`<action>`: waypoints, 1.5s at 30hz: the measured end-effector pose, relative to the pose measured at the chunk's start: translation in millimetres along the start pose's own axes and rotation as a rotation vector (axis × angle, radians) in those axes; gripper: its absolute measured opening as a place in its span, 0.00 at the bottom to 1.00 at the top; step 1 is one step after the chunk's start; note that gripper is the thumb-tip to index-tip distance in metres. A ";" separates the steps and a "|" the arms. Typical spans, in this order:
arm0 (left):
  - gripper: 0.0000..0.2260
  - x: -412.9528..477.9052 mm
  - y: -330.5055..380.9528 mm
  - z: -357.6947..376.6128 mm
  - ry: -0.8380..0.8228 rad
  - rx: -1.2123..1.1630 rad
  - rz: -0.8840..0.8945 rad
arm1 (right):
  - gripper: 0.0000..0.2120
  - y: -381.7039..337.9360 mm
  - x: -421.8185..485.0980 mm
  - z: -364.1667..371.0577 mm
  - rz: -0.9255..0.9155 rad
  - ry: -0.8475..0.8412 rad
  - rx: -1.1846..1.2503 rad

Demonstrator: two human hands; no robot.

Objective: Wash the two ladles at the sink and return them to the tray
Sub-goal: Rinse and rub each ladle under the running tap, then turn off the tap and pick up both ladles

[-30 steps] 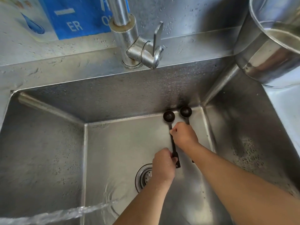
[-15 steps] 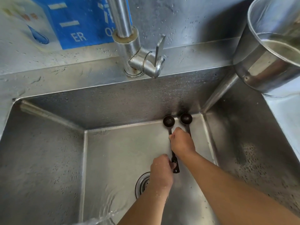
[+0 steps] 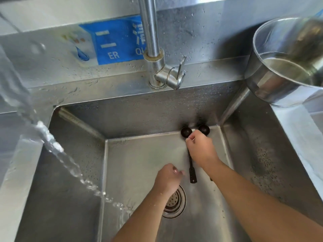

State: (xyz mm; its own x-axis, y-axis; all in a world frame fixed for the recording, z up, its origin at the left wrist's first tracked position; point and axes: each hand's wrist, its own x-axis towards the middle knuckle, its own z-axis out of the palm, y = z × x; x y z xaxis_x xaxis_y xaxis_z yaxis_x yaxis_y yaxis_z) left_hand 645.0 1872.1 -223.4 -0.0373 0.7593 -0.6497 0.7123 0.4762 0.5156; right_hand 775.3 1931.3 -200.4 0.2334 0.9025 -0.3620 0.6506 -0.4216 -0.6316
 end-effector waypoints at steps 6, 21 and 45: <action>0.10 -11.0 48.6 -58.4 0.160 0.090 0.165 | 0.06 -47.0 -15.7 -33.5 -0.137 0.059 0.019; 0.15 -50.3 118.5 -169.1 0.744 0.176 0.566 | 0.24 -136.4 -26.8 -101.4 -0.372 0.284 0.180; 0.34 -14.7 75.0 -161.8 0.745 0.621 0.495 | 0.11 -148.5 -8.6 -86.7 -0.420 0.149 0.098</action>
State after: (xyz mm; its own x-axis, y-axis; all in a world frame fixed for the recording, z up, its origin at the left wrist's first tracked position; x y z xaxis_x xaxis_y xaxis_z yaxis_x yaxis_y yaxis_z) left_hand 585.5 1968.4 -84.8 0.0850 0.9830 0.1625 0.9874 -0.1050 0.1185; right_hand 739.4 1993.8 -44.1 0.0693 0.9969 0.0375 0.6416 -0.0158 -0.7669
